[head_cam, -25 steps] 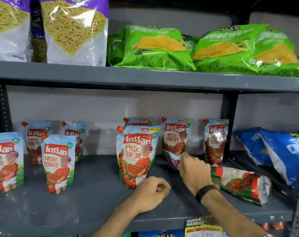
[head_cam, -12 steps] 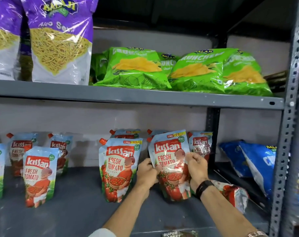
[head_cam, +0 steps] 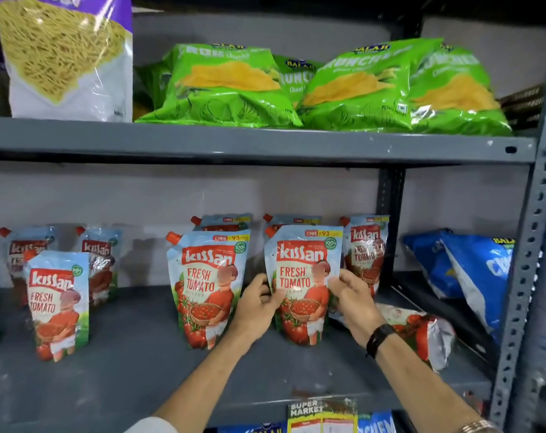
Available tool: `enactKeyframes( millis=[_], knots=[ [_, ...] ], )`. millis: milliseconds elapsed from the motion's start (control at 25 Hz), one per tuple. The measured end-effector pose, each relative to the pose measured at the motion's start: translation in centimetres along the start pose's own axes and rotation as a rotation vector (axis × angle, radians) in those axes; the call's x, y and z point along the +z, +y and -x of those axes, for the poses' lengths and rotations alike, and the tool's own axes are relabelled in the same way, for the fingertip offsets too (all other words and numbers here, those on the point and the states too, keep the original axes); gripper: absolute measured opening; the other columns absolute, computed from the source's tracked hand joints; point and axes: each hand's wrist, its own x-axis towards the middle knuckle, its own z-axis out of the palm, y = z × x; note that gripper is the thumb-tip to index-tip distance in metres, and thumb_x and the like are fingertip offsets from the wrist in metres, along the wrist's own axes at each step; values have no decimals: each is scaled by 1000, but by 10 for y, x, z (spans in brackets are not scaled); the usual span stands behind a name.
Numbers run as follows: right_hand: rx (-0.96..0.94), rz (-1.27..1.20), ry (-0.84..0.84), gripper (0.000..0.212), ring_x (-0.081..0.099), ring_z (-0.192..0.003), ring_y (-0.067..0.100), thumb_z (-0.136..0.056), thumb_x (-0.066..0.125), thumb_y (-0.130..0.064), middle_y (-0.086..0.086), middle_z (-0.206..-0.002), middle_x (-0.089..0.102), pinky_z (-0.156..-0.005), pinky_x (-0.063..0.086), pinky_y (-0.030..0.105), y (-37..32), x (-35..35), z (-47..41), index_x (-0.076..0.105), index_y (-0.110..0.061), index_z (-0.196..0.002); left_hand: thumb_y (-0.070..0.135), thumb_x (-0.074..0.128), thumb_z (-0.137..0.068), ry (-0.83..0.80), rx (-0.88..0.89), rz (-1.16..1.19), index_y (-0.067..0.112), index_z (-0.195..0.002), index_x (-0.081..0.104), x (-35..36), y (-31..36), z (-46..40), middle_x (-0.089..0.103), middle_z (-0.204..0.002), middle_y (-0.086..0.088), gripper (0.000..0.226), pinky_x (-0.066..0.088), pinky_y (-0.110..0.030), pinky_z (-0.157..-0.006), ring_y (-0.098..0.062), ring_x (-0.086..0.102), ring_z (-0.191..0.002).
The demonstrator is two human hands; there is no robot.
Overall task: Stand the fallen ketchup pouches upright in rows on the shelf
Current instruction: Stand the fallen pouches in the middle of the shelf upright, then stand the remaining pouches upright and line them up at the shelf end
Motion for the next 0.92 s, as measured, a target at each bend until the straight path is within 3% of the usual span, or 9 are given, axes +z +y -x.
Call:
enactKeyframes(
  millis=[80, 200, 280, 360, 440, 520, 600, 720, 920],
  knots=[
    [0, 23, -105, 33, 69, -113, 24, -98, 46, 7, 9, -119, 73, -96, 57, 48, -4, -4, 7, 62, -9, -123, 13, 73, -92, -114, -80, -44, 28, -124, 53, -1, -2, 6, 68, -118, 1, 40, 58, -30, -92, -10, 69, -102],
    [-10, 149, -146, 53, 66, -113, 19, -86, 43, 23, 6, -121, 70, -91, 59, 38, -10, -7, 17, 58, -11, -124, 3, 75, -88, -111, -124, -95, 22, -135, 51, 1, -2, 10, 67, -117, 1, 56, 57, -27, -87, -6, 68, -97],
    [-9, 214, -131, 49, 66, -109, 22, -85, 44, 25, 10, -118, 69, -80, 60, 27, -11, -11, 16, 58, -5, -120, 2, 75, -87, -100, -130, -118, 20, -137, 50, 2, 2, 10, 67, -120, -1, 59, 56, -29, -89, -7, 67, -97],
    [-71, 497, -77, 40, 65, -108, 28, -86, 53, 16, 14, -118, 66, -79, 58, 23, -10, -20, 15, 58, 0, -122, 3, 79, -85, -73, -167, -153, 16, -135, 50, 2, 3, 11, 65, -118, -1, 59, 55, -33, -94, -11, 64, -99],
    [-126, 1003, -23, 39, 58, -115, 28, -84, 65, -8, 6, -124, 63, -96, 51, 36, -7, -36, 19, 61, -12, -123, 14, 86, -79, 6, -172, -276, 13, -123, 55, -1, -2, 16, 65, -108, 0, 54, 55, -34, -90, -14, 63, -98],
    [-152, 1422, 19, 35, 49, -123, 28, -84, 64, -26, 2, -127, 59, -105, 39, 48, -7, -47, 31, 63, -22, -119, 28, 90, -73, 47, -104, -415, 14, -97, 63, -3, -5, 26, 65, -87, 3, 39, 52, -29, -72, -11, 62, -80],
    [-100, 1553, 3, 38, 48, -124, 30, -82, 62, -33, 5, -129, 59, -106, 37, 52, -11, -51, 39, 63, -21, -118, 37, 91, -69, 2, -53, -445, 18, -72, 63, 0, -6, 38, 63, -65, 8, 33, 46, -29, -63, -7, 57, -61],
    [-76, 1725, -50, 46, 60, -116, 30, -81, 66, -45, 5, -121, 66, -97, 48, 45, -15, -46, 41, 62, -20, -119, 44, 89, -65, -99, 8, -488, 20, -63, 64, 16, -4, 50, 59, -55, 12, 34, 45, -27, -62, -1, 52, -54],
    [-313, 1850, -5, 24, 69, -104, 28, -95, 52, -19, 5, -114, 72, -80, 50, 37, -20, -42, 46, 66, -19, -115, 41, 84, -70, -251, 73, -465, 20, -67, 65, 52, 1, 49, 61, -57, 12, 29, 47, -27, -61, -2, 53, -54]
  ],
)
